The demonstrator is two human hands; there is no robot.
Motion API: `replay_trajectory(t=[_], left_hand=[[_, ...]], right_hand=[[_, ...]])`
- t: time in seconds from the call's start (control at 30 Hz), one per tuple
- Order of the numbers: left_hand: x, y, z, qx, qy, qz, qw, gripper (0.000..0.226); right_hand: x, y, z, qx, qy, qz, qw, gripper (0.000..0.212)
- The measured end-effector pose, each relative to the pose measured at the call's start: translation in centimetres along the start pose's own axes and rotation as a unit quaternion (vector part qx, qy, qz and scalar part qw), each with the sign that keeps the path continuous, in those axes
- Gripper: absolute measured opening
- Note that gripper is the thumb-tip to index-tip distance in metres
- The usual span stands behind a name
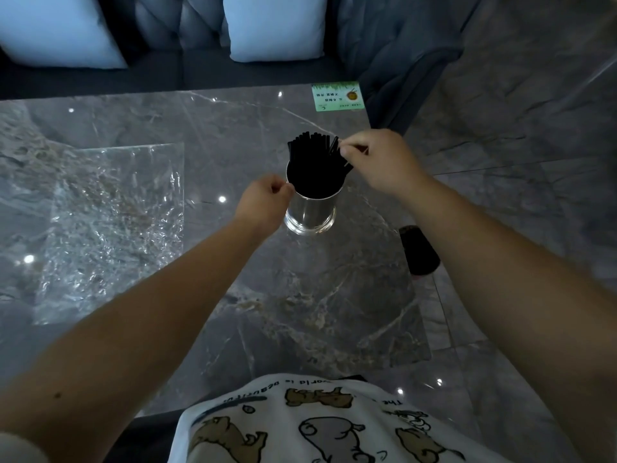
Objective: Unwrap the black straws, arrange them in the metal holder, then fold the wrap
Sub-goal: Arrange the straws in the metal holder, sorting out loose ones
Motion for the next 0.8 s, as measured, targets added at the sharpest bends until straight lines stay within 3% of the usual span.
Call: replay_trajectory(t=[0.13, 0.17, 0.23, 0.33, 0.43, 0.63, 0.8], left_hand=[[0.0, -0.2, 0.2, -0.028, -0.015, -0.002, 0.999, 0.010], [0.0, -0.2, 0.1, -0.030, -0.013, -0.002, 0.999, 0.010], [-0.1, -0.4, -0.1, -0.021, -0.019, -0.010, 1.000, 0.035], [-0.6, -0.6, -0.8, 0.019, -0.025, -0.021, 0.999, 0.050], [-1.0, -0.5, -1.6, 0.057, 0.001, -0.028, 0.998, 0.040], [-1.0, -0.3, -2.6, 0.029, 0.024, -0.030, 0.999, 0.040], [-1.6, -0.5, -3.4, 0.017, 0.011, -0.046, 0.999, 0.048]], right_hand=[[-3.1, 2.0, -0.3, -0.100, -0.052, -0.096, 0.989, 0.028], [-3.7, 2.8, -1.3, -0.093, -0.069, -0.126, 0.985, 0.039], [-4.1, 4.3, -3.5, -0.051, -0.120, -0.159, 0.979, 0.054], [-3.9, 4.5, -6.7, 0.008, -0.229, -0.182, 0.956, 0.045], [-4.3, 3.7, -8.0, 0.019, -0.210, -0.215, 0.954, 0.040], [-5.3, 1.7, -6.9, -0.014, -0.189, -0.229, 0.955, 0.027], [-5.5, 1.1, -5.9, -0.010, -0.184, -0.203, 0.962, 0.037]])
Point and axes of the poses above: each hand's wrist, its own y-axis away from the middle knuckle, its own z-axis out of the back of the hand, x = y × z, the point moved 5 cm from there along -y, towards the middle knuckle, and after that the axes turned 8 degrees about -x, right-handed, at the moved point
